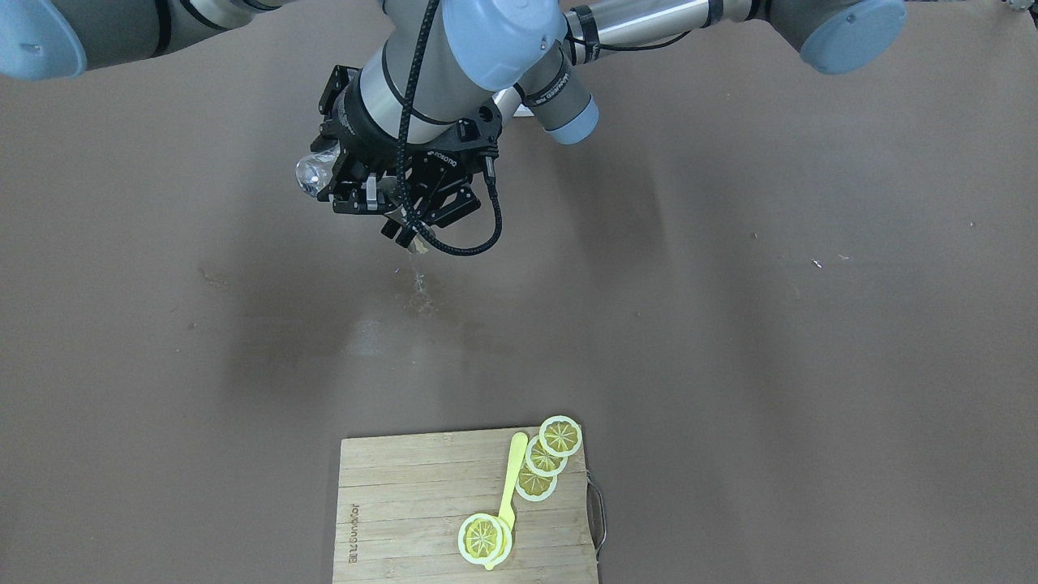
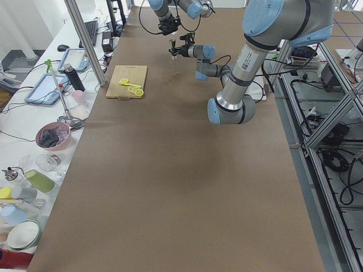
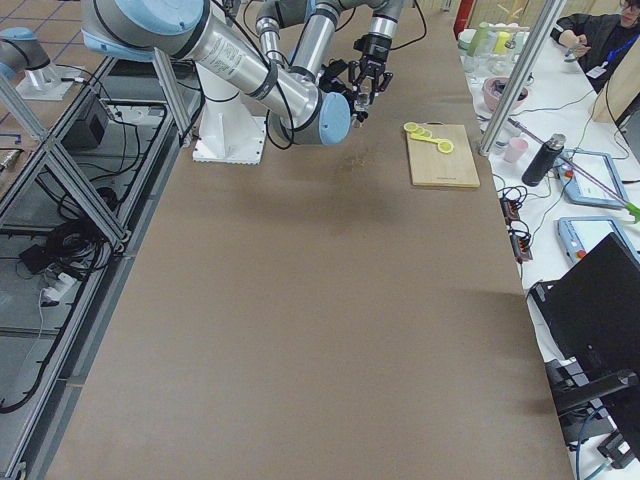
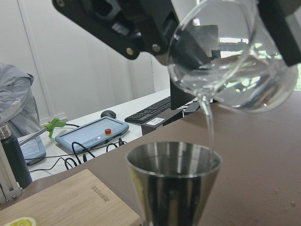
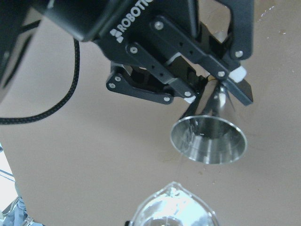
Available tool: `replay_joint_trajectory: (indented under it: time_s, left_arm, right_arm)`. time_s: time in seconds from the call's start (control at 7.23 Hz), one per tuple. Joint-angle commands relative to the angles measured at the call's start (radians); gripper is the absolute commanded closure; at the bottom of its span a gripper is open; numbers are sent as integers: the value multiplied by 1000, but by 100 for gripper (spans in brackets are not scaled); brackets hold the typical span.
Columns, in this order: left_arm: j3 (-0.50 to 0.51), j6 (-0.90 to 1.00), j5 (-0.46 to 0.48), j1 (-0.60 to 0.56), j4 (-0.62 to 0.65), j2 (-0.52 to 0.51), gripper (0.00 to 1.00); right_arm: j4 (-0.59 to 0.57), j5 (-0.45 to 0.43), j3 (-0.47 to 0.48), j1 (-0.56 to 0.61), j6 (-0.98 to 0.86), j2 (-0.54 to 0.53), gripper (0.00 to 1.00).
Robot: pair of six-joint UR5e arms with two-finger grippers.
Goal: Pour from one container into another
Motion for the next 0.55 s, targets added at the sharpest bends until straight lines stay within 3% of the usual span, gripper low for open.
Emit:
replay_joint_trajectory:
  time_s: [0.0, 0.42]
  left_arm:
    - [0, 0, 0, 0, 0, 0, 100]
    - [0, 0, 0, -1, 0, 0, 100]
  right_arm:
    - [36, 15, 7, 25, -29, 1, 100]
    - [121, 78, 45, 57, -27, -27, 100]
